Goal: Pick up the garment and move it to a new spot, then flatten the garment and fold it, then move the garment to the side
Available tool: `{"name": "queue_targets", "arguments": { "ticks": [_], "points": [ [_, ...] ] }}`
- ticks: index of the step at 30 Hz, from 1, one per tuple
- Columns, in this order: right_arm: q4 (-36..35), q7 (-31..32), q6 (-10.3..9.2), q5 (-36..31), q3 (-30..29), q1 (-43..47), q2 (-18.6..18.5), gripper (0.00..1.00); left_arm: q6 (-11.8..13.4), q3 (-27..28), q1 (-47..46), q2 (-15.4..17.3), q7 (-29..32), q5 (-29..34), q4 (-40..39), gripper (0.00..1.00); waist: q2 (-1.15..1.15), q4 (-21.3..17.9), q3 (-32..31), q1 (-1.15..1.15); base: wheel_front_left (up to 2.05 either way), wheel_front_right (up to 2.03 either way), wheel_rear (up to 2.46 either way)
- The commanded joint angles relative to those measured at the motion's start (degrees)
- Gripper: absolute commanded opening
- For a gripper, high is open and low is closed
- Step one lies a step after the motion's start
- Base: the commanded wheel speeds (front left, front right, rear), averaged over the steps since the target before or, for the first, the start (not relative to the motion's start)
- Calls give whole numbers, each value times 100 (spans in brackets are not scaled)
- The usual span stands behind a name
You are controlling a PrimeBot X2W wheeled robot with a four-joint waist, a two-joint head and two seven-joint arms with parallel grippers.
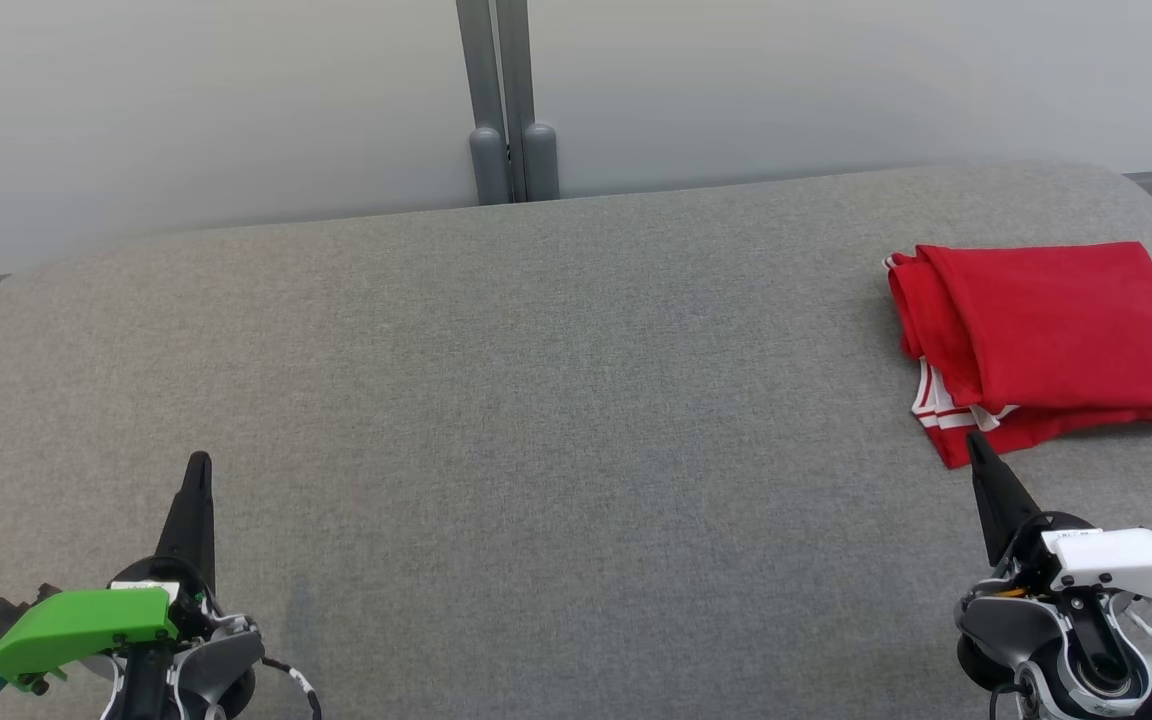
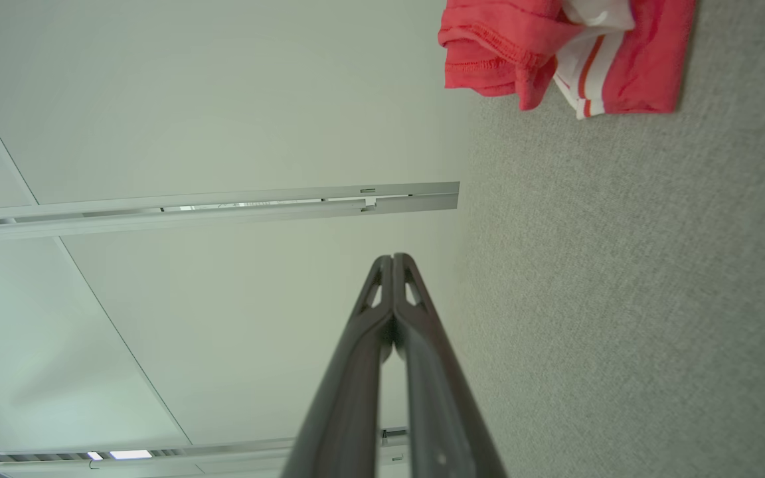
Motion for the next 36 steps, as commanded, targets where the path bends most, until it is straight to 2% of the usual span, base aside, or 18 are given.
{"name": "queue_targets", "arguments": {
  "ticks": [1, 36],
  "points": [
    [-21, 29, 4, 28, -12, -61, -5, 0, 7, 15, -65, 2, 27, -8, -7, 0, 0, 0, 0, 0, 0, 0, 0],
    [-21, 29, 4, 27, -12, -61, -5, 0, 7, 15, -65, 2, 27, -8, -7, 0, 0, 0, 0, 0, 0, 0, 0]
  ]
}}
